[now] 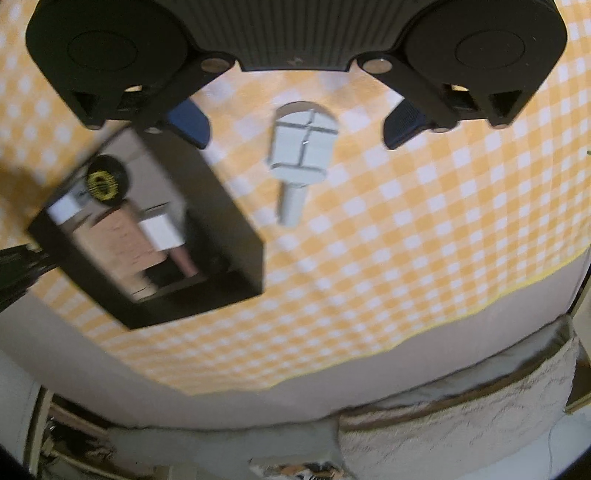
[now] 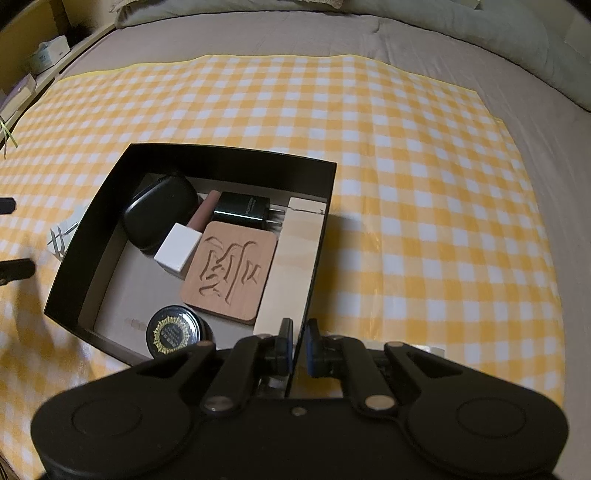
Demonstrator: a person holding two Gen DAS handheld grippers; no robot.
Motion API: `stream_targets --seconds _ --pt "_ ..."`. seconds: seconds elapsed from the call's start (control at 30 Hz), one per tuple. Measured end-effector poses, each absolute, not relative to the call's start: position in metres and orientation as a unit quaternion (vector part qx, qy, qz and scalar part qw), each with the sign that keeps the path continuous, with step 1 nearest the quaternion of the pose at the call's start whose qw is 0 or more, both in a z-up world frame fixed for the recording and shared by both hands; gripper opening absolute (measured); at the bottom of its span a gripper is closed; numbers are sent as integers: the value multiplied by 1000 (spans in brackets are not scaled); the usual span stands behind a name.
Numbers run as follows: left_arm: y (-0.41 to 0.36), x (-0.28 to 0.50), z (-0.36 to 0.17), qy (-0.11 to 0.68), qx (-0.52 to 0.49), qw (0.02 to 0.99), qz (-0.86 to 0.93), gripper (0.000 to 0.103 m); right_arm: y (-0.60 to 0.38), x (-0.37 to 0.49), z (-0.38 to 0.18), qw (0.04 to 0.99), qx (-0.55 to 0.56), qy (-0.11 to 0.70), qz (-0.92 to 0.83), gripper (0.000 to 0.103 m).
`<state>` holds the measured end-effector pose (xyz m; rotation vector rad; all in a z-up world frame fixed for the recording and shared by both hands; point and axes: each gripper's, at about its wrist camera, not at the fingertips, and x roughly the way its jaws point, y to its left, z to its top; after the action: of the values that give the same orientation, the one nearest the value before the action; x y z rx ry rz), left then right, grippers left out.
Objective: Organize rigid objects
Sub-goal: 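Move the left gripper to the white watch-band tool and close on it, then carry the watch-band tool into the box and open the left gripper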
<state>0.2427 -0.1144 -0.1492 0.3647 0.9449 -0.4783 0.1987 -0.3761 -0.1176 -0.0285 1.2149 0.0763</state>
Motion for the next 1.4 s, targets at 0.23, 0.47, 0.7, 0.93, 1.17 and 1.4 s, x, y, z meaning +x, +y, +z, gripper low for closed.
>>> stream_targets --seconds 0.23,0.47,0.7,0.93,1.17,1.4 --pt "-120 264 -181 464 198 831 -235 77 -376 200 -117 820 -11 571 37 7" --pt "-137 277 -202 460 234 825 -230 67 -377 201 -118 819 -8 572 38 7" --pt "-130 285 -199 474 198 830 -218 49 -377 202 -118 819 -9 572 37 7" --pt "-116 278 -162 438 160 860 -210 49 -377 202 -118 819 -9 572 37 7" --pt "-120 257 -113 379 117 884 -245 49 -377 202 -120 819 -10 573 37 7" --pt "-160 231 -95 358 121 867 -325 49 -377 202 -119 819 -10 573 37 7"
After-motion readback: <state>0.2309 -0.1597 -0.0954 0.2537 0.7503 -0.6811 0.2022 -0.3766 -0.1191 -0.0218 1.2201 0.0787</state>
